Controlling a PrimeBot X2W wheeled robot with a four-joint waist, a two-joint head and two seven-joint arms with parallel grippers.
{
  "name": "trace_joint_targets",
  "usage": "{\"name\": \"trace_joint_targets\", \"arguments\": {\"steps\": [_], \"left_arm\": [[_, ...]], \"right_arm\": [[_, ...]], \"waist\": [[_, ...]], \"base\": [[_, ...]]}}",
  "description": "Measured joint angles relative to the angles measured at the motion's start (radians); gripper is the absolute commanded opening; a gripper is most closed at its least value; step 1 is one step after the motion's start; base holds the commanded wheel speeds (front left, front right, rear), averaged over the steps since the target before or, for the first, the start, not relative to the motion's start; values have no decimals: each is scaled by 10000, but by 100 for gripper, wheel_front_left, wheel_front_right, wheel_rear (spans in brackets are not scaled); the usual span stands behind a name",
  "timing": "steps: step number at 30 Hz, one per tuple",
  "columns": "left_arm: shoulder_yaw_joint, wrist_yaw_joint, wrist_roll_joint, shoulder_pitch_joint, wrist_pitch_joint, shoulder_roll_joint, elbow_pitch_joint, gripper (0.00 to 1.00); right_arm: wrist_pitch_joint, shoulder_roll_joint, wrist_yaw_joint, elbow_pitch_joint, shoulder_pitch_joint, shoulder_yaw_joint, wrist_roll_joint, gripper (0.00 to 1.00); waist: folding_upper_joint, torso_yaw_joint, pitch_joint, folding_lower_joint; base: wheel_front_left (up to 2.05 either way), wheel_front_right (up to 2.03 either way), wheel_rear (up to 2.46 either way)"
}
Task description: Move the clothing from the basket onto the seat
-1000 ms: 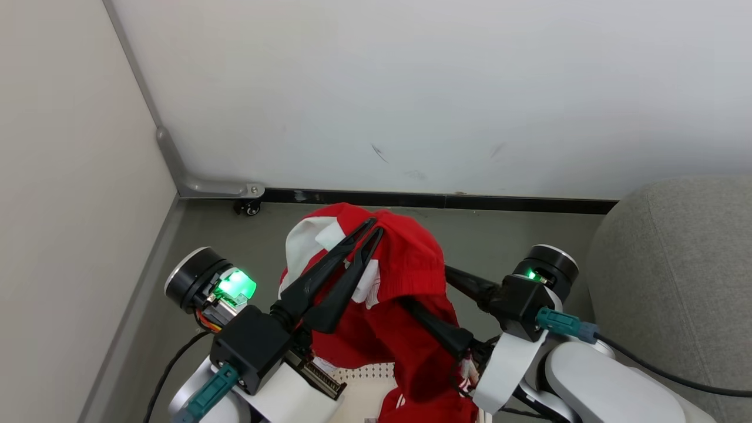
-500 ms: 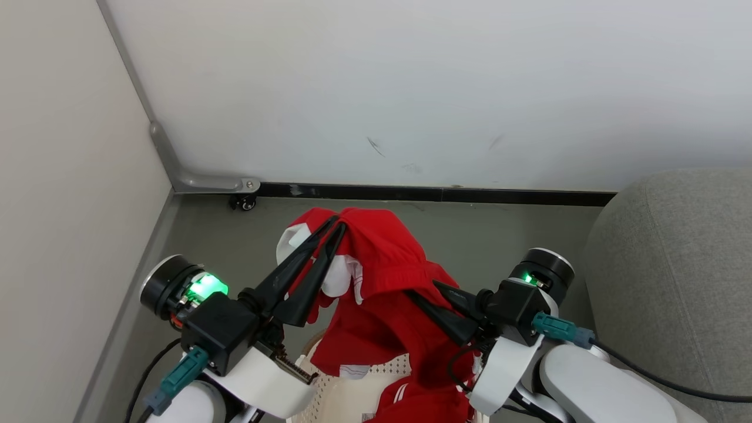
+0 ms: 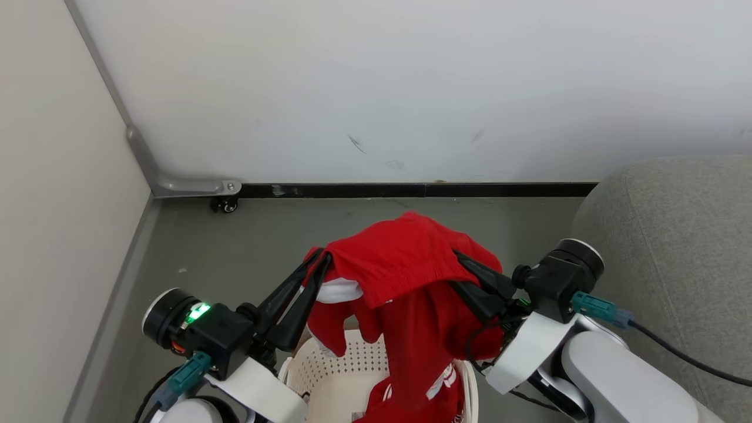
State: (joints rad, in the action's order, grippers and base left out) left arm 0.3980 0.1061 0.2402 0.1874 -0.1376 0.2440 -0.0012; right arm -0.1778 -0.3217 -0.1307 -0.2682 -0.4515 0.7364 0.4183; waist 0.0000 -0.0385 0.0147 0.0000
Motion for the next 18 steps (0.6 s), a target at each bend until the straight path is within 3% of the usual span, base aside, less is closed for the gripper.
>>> {"name": "trace_joint_targets", "arguments": {"steps": [2,3,18], "left_arm": [[109,8,46,-19,12,4,46,94],[163,12,71,-19,10,4,44,100],[738,130,759,-17,-90,75,12,100]], "right_arm": [[-17,2,0,2,0,-82,65,0],[-27,0,0,4,-1,-104,75,0],[17,-579,0,-23,-1,-700,54,0]], "waist": [[0,61,-10,0],[0,93,-14,0],[0,513,-52,0]], "base": [[0,0,0],[0,0,0],[0,0,0]]}}
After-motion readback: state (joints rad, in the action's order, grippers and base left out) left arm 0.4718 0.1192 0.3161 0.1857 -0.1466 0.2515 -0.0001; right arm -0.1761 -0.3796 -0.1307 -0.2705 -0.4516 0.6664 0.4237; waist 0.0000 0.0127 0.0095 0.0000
